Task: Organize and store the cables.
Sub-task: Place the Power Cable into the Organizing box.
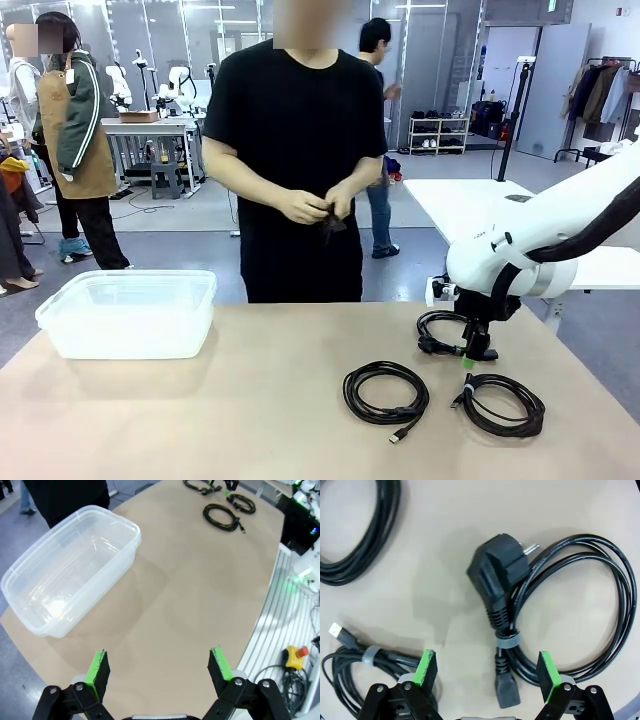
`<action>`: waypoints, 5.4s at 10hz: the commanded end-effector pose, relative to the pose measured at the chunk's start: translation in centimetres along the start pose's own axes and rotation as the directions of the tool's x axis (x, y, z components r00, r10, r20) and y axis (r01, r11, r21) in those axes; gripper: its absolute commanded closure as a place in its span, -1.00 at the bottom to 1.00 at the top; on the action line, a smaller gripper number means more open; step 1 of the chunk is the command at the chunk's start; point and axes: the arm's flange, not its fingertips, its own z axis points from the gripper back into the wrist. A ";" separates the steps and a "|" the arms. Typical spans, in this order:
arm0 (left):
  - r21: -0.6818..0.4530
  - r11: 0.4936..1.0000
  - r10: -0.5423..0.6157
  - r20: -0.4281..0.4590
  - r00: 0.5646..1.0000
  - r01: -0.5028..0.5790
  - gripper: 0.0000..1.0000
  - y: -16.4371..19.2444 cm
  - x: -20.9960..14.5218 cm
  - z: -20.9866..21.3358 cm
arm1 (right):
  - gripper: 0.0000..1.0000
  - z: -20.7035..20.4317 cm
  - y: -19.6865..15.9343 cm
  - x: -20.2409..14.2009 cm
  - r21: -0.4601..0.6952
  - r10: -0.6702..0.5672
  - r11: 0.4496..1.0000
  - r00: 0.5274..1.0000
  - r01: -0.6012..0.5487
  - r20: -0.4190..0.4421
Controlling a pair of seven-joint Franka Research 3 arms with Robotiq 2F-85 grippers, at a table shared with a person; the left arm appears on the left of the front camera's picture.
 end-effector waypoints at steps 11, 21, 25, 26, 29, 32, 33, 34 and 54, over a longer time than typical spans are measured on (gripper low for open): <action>-0.007 1.000 -0.013 0.012 1.000 0.013 -1.00 0.1 -0.2 0.1 | 0.20 -2.0 -4.8 2.7 0.101 0.103 0.990 0.992 -0.096 -0.072; -0.007 1.000 -0.013 0.012 1.000 0.013 -1.00 0.1 -0.2 0.1 | 1.00 3.9 -1.6 5.4 0.050 0.065 0.997 0.993 -0.060 -0.099; -0.007 1.000 -0.013 0.012 1.000 0.013 -1.00 0.1 -0.2 0.1 | 0.95 9.8 4.2 13.0 0.019 0.101 0.995 0.984 -0.100 -0.146; -0.007 1.000 -0.013 0.012 1.000 0.013 -1.00 0.1 -0.2 0.1 | 0.95 10.4 5.7 15.0 0.032 0.107 0.994 0.986 -0.104 -0.130; -0.007 1.000 -0.013 0.012 1.000 0.013 -1.00 0.1 -0.2 0.1 | 0.95 11.8 12.2 21.6 -0.043 0.122 0.991 0.988 -0.126 -0.099; -0.007 1.000 -0.013 0.012 1.000 0.013 -1.00 0.1 -0.2 0.1 | 0.95 10.0 17.1 26.6 0.008 0.204 0.979 0.976 -0.204 -0.081; -0.007 1.000 -0.013 0.012 1.000 0.013 -1.00 0.1 -0.2 0.1 | 0.95 8.4 18.0 27.8 0.042 0.245 0.969 0.966 -0.242 -0.080; -0.007 1.000 -0.013 0.012 1.000 0.013 -1.00 0.1 -0.2 0.1 | 0.95 7.1 18.5 28.6 0.055 0.264 0.964 0.961 -0.260 -0.079; -0.051 0.991 -0.129 -0.164 0.978 0.122 -1.00 -4.5 8.7 -8.1 | -1.00 7.1 16.9 11.7 0.105 0.068 0.989 0.961 -0.099 0.269</action>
